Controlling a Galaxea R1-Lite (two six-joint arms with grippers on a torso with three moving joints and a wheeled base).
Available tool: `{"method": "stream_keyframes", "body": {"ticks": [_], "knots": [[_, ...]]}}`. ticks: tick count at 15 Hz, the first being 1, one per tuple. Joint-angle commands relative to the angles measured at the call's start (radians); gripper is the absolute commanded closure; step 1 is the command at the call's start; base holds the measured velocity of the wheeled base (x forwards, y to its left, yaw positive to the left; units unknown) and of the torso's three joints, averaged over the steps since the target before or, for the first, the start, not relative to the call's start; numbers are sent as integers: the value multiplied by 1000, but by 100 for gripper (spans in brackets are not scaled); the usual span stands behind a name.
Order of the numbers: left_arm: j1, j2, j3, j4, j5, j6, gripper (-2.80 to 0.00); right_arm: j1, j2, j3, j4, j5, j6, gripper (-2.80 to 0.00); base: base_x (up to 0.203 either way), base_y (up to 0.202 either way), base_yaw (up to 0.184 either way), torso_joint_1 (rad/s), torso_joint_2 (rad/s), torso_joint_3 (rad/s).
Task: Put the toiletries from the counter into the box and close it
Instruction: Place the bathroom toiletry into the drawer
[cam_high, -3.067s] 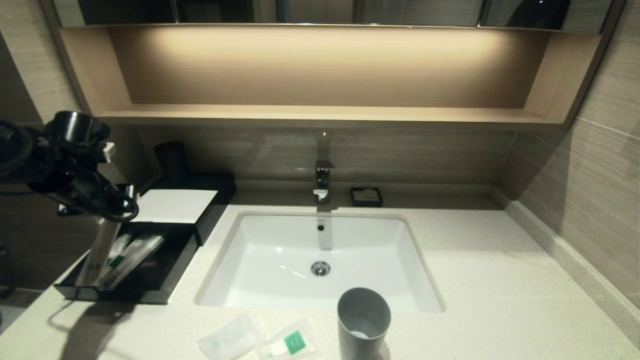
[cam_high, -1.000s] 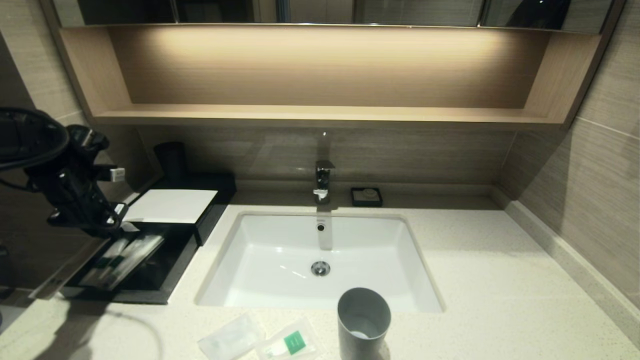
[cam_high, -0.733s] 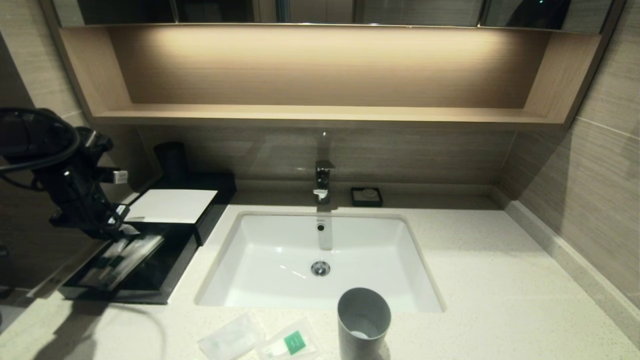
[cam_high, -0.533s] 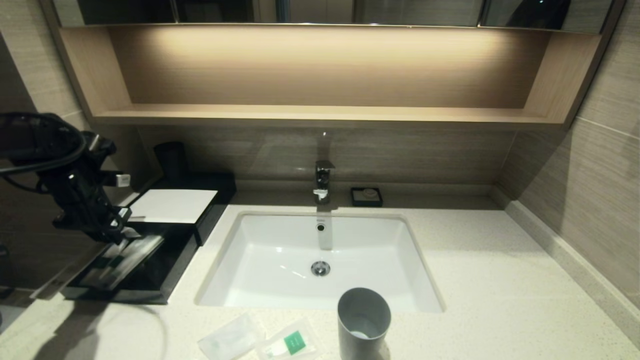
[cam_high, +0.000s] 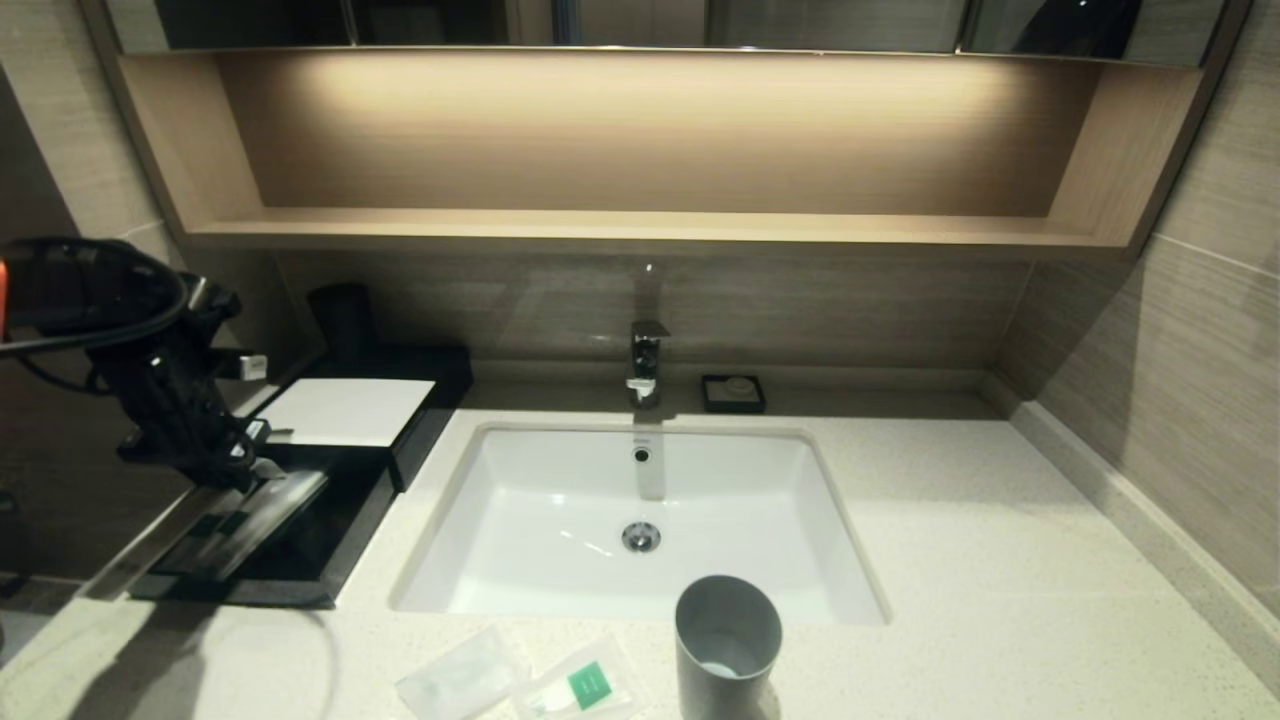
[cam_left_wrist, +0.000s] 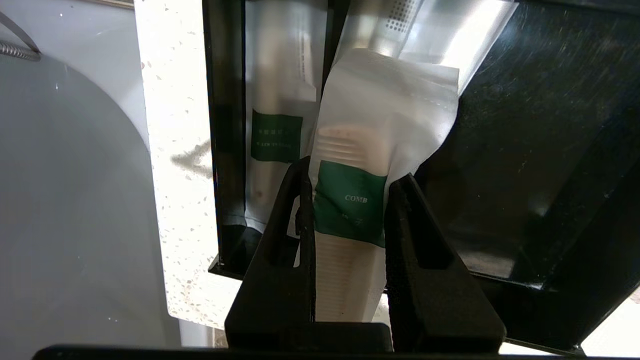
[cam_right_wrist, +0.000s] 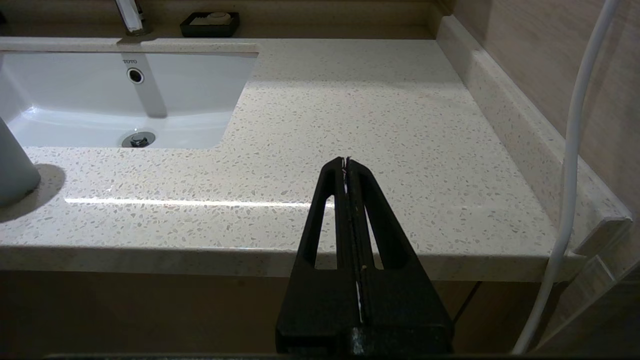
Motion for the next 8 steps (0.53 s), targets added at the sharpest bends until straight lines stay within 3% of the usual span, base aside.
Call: {"method": "stream_keyframes", "body": {"ticks": [1, 8], "knots": [[0, 20, 0, -6, 4, -1, 0, 0, 0, 2, 0, 0, 0, 0, 0, 0, 0, 0, 0, 0], [0, 45, 0, -27, 5, -1, 0, 0, 0, 2, 0, 0, 0, 0, 0, 0, 0, 0, 0, 0]]}}
